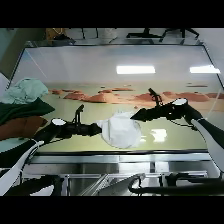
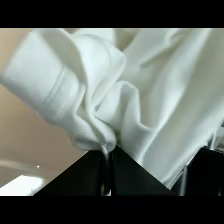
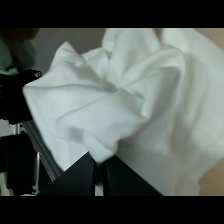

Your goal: Fold the shirts.

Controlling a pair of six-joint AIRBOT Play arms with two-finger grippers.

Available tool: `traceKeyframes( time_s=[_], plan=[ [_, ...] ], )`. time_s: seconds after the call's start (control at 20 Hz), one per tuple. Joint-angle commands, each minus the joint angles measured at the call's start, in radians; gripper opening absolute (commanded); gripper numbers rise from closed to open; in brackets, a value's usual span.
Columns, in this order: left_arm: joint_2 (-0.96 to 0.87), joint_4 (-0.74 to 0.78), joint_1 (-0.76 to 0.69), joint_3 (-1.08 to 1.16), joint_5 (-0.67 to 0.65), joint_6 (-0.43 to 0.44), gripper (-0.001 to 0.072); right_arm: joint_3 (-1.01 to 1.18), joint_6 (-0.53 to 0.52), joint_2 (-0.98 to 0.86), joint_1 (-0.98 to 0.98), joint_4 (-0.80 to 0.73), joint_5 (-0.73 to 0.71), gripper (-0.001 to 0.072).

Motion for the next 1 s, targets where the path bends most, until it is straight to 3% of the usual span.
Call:
traceKeyframes(
  time_s=[0.0,0.3,0.4,0.5,0.55,0.75,0.95],
  plan=[
    [0.114,-0.023,0.054,0.137,-0.148,-0.04,0.0015,0.047,-0.006,0.123,-0.091,0.092,0.104,0.0019],
    [0.474,-0.018,0.171,0.45,-0.255,-0.187,0.0014,0.344,-0.013,0.438,-0.214,0.158,0.145,0.0019],
    [0.56,0.116,0.181,0.558,-0.239,-0.253,0.0015,0.457,-0.051,0.518,-0.215,0.124,0.121,0.0019],
    [0.623,0.339,0.194,0.642,-0.248,-0.389,0.0016,0.532,-0.051,0.578,-0.217,0.014,0.057,0.0019],
    [0.645,0.397,0.193,0.662,-0.267,-0.417,0.0016,0.541,-0.051,0.6,-0.217,-0.01,0.037,0.0019],
    [0.686,0.414,0.19,0.575,-0.281,-0.43,0.0018,0.482,-0.043,0.574,-0.216,-0.014,0.119,0.002],
    [0.585,0.422,0.168,0.364,-0.243,-0.42,0.0021,0.22,-0.052,0.497,-0.166,0.006,0.098,0.002]
  ],
)
